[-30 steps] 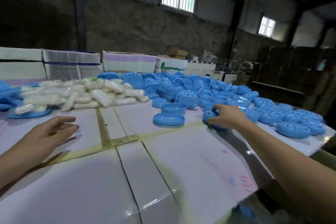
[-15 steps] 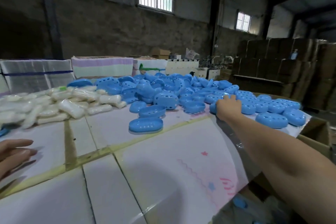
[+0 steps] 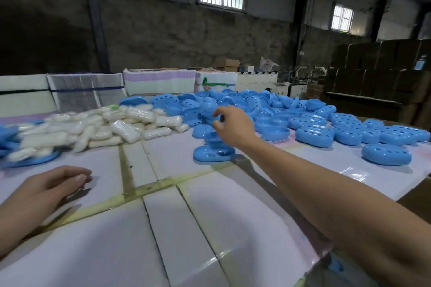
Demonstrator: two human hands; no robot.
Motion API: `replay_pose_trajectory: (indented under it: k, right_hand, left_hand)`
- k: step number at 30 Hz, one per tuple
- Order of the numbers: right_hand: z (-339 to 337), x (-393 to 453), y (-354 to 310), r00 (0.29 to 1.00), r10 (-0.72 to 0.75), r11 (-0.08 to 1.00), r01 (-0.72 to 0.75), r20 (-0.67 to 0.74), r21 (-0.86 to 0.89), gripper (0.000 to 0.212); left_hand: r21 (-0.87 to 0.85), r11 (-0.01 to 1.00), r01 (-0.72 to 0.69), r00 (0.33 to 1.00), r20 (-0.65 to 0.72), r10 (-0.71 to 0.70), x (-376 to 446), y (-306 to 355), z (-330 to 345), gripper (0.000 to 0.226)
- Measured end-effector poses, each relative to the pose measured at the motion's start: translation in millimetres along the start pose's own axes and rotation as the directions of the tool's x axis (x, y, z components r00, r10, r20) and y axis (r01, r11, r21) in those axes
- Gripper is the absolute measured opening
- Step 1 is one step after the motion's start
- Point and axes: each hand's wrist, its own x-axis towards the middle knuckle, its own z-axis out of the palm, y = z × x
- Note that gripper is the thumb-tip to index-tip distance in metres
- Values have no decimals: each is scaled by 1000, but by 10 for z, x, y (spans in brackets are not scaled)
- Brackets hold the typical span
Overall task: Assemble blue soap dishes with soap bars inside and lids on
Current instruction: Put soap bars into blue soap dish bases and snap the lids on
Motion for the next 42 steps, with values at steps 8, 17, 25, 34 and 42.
replay_pose_trajectory:
  k: [8, 17, 25, 34, 42]
  right_hand:
    - [769, -303, -1591, 950, -202, 925, 106, 237, 366, 18]
    - [1185, -616, -1895, 907, -270, 913, 134, 323, 386, 17]
    - [1219, -620, -1908, 847, -390, 896, 257, 362, 363, 22]
    - [1265, -617, -1894, 803, -491, 857, 374, 337, 355, 25]
    - [1288, -668, -1946, 745, -607, 788, 518, 277, 333, 30]
  left_hand:
    - [-119, 991, 54, 984, -162, -73, -201, 342, 110, 20]
    - [10, 997, 83, 958, -275, -77, -188, 353, 91, 32]
    - [163, 978, 128, 928, -367, -60, -165, 372, 8, 29]
    - [399, 858, 323, 889, -440, -129, 300, 235, -482, 15]
    - [645, 535, 546, 801, -588, -109, 515, -99, -1038, 37]
